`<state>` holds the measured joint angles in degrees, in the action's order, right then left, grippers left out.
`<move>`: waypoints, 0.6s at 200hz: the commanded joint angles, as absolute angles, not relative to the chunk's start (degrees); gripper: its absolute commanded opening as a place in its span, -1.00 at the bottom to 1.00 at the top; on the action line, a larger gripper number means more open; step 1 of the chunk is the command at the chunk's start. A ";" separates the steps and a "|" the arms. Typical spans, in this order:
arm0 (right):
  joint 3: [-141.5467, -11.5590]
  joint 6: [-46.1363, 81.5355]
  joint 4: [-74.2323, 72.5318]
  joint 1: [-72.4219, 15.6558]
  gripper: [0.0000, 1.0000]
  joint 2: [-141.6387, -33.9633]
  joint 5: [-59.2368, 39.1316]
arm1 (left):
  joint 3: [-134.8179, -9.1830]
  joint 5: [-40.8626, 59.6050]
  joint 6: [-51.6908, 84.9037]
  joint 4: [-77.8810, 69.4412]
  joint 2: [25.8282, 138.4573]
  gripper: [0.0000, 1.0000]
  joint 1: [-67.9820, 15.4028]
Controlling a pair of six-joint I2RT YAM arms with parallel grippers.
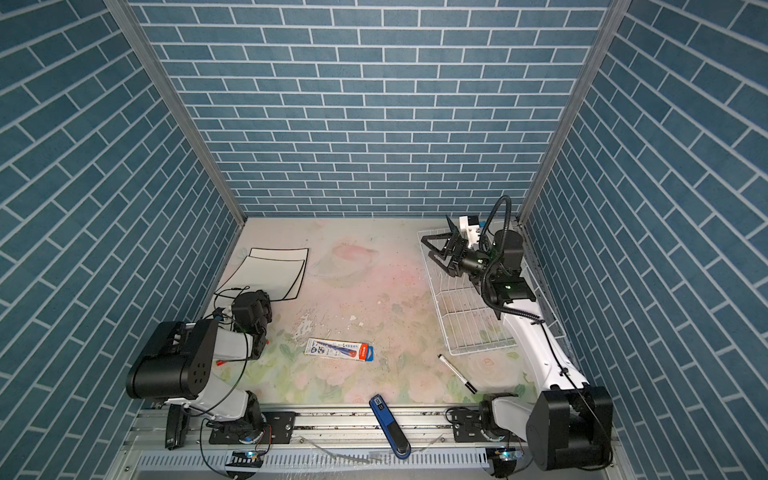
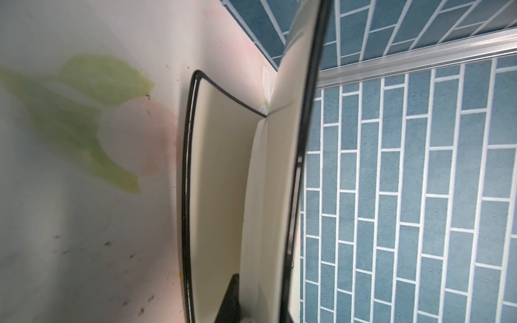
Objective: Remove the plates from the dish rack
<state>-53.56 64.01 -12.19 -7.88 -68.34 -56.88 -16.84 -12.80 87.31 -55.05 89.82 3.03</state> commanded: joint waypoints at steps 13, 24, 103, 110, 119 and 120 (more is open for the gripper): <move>-52.09 61.24 -12.85 -8.00 0.91 -66.89 -58.01 | -20.35 -12.44 87.36 -63.37 90.36 -0.99 3.21; -51.71 61.32 -12.76 -8.00 0.91 -66.88 -57.88 | -20.59 -12.23 87.34 -63.13 90.59 -0.99 3.25; -50.98 61.42 -12.72 -8.00 0.91 -66.01 -57.48 | -20.99 -12.22 85.96 -58.65 88.80 -0.43 3.23; -50.83 61.42 -12.68 -8.00 0.90 -65.85 -57.40 | -21.01 -12.13 85.96 -58.30 88.52 -0.38 3.25; -50.71 61.42 -12.69 -8.00 0.91 -65.74 -57.39 | -21.09 -12.11 85.96 -57.77 88.25 -0.35 3.25; -50.71 61.43 -12.72 -7.95 0.91 -65.70 -57.39 | -21.09 -12.08 85.96 -57.71 88.20 -0.35 3.25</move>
